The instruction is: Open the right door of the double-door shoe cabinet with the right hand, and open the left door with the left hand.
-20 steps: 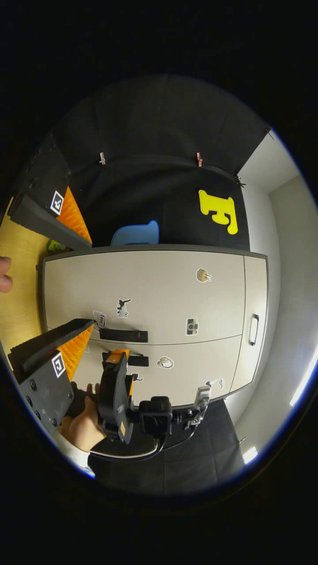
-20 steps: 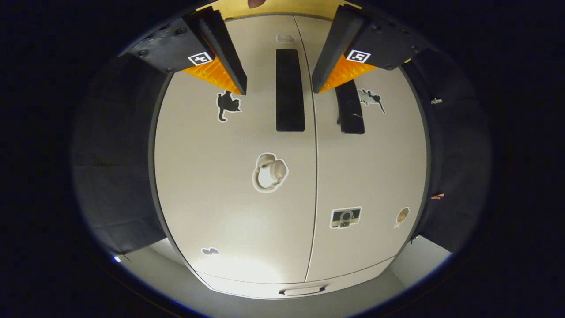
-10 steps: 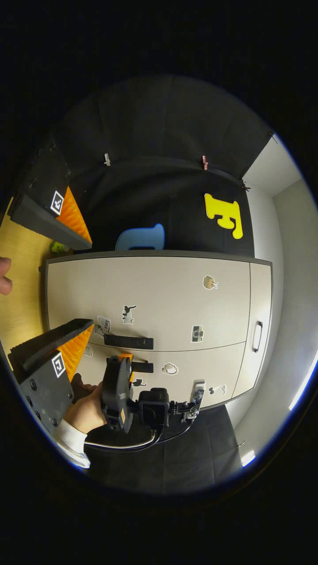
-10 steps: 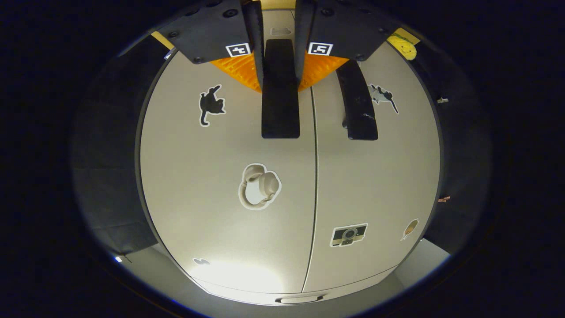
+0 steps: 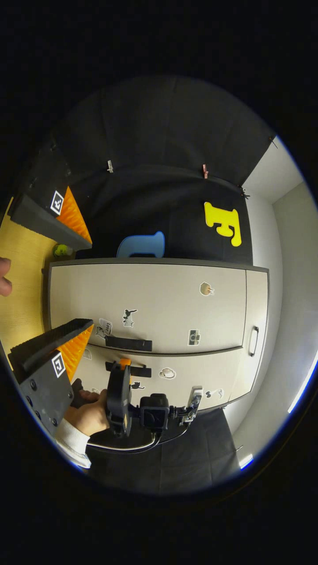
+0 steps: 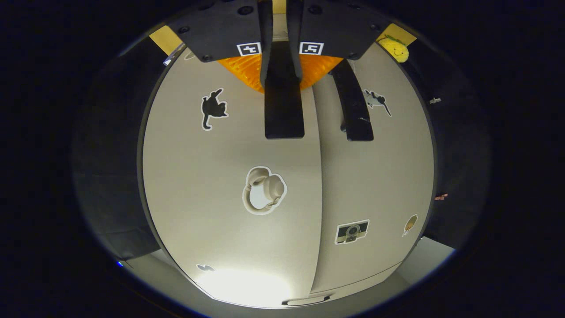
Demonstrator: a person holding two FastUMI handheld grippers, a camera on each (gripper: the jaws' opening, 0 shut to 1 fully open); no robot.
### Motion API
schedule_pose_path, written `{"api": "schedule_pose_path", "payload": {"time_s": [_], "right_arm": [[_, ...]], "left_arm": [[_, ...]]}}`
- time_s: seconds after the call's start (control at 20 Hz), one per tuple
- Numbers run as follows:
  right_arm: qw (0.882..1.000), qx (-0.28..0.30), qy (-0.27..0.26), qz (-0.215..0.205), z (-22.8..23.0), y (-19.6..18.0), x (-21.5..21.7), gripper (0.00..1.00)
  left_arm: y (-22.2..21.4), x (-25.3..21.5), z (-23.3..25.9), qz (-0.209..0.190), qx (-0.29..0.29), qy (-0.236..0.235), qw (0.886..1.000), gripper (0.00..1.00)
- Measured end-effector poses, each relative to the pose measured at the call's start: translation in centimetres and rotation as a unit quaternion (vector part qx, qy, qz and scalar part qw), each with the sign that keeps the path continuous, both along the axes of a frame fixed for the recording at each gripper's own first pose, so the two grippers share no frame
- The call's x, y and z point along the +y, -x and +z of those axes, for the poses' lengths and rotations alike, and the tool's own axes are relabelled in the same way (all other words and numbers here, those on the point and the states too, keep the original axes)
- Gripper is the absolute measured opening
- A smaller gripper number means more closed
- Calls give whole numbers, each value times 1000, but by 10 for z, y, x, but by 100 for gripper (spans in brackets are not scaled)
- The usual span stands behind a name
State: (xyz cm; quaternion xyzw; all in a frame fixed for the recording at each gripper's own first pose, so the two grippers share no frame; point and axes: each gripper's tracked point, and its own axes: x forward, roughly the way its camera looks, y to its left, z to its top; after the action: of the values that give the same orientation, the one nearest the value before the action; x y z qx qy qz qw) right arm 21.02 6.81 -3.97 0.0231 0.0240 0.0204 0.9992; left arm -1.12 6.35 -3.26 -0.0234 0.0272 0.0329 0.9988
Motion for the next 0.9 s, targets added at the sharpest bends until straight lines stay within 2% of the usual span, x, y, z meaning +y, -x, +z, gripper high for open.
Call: {"api": "schedule_pose_path", "payload": {"time_s": [0.4,0.9], "right_arm": [[999,-1,-15,40,7,32,-15,16],[1000,-4,-21,20,10,58,-49,15]], "left_arm": [[23,-19,4,7,0,1,1000,96],[35,-47,1,-5,4,1,1000,97]]}}
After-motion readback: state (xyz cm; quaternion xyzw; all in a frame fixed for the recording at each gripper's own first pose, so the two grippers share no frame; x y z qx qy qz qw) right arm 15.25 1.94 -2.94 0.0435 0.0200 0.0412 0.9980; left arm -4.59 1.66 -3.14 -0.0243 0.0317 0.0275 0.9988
